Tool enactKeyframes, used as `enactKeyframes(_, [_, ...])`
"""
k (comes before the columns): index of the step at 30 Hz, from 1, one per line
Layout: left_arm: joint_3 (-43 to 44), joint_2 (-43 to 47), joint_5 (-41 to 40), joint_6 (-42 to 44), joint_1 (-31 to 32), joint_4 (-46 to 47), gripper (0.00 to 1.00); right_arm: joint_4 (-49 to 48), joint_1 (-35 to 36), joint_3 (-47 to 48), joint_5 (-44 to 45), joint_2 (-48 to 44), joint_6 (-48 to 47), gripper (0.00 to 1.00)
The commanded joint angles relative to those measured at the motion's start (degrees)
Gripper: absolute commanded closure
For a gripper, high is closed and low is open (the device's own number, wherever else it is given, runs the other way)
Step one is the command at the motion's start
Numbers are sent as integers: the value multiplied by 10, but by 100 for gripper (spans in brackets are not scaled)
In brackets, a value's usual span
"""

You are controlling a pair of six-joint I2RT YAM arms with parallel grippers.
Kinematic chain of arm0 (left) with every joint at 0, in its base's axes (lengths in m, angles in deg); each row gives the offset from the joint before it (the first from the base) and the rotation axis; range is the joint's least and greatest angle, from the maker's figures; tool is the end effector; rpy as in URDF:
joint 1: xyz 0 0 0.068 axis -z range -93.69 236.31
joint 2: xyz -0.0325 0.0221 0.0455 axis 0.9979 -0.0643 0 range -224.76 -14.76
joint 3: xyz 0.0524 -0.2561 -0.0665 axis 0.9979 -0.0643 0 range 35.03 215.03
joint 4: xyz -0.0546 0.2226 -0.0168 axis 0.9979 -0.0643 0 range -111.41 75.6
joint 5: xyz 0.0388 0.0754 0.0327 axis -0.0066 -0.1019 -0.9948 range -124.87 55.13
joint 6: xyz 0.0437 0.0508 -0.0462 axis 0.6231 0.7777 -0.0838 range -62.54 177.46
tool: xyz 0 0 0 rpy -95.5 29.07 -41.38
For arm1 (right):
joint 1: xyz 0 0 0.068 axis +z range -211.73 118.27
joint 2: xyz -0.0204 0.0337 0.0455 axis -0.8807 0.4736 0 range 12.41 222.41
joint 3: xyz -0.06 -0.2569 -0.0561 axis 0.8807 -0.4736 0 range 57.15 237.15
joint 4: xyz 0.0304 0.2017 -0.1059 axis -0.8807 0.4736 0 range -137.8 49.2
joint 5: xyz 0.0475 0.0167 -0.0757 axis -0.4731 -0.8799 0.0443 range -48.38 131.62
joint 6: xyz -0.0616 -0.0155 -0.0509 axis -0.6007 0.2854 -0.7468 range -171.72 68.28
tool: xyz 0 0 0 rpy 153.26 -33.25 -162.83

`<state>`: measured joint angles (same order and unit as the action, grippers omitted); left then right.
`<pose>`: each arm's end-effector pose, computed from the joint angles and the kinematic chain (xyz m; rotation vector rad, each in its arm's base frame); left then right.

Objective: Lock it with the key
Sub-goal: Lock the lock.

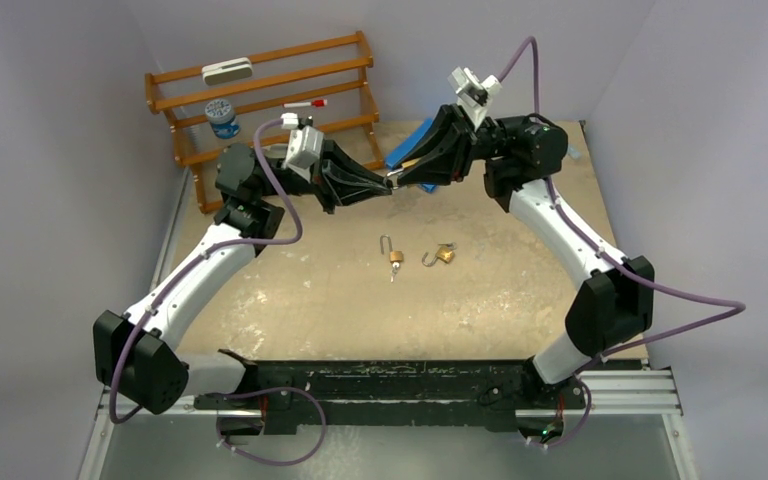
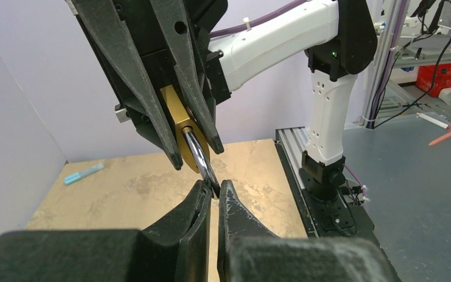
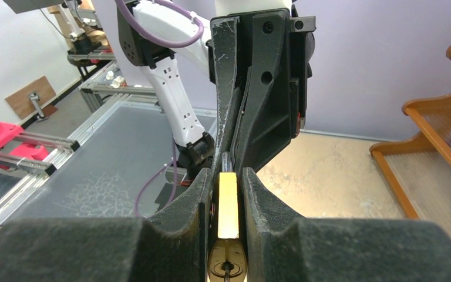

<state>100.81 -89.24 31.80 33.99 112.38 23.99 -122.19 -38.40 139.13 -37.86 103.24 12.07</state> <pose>0.2017 -0.1708 0.4427 1.1518 0.9715 -1.3151 0.2272 0.1735 0.4801 -1.3095 0.9116 1.5222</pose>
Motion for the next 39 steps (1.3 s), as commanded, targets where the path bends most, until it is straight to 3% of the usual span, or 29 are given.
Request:
enactKeyframes(1, [12, -16, -75, 51, 4, -56, 100, 7, 44, 6, 41, -44, -14, 100])
enactKeyframes(6, [12, -18, -75, 44, 3, -42, 100, -4, 44, 9, 57, -39, -5, 100])
enactKeyframes(22, [15, -97, -97, -191, 33, 265, 100, -84, 82, 15, 87, 31, 32, 100])
enactKeyframes(25, [18, -105, -99, -187, 36, 263, 100, -87, 96, 23, 87, 42, 37, 100])
enactKeyframes(29, [28, -103, -123, -117, 37, 183, 100, -105, 114, 19, 96, 49, 46, 100])
enactKeyframes(36, [28, -120, -138, -183, 37, 295, 100, -132, 133, 6, 101, 61, 59, 100])
enactKeyframes(39, [25, -111, -137, -175, 29, 283, 100, -117, 132, 5, 88, 49, 52, 100])
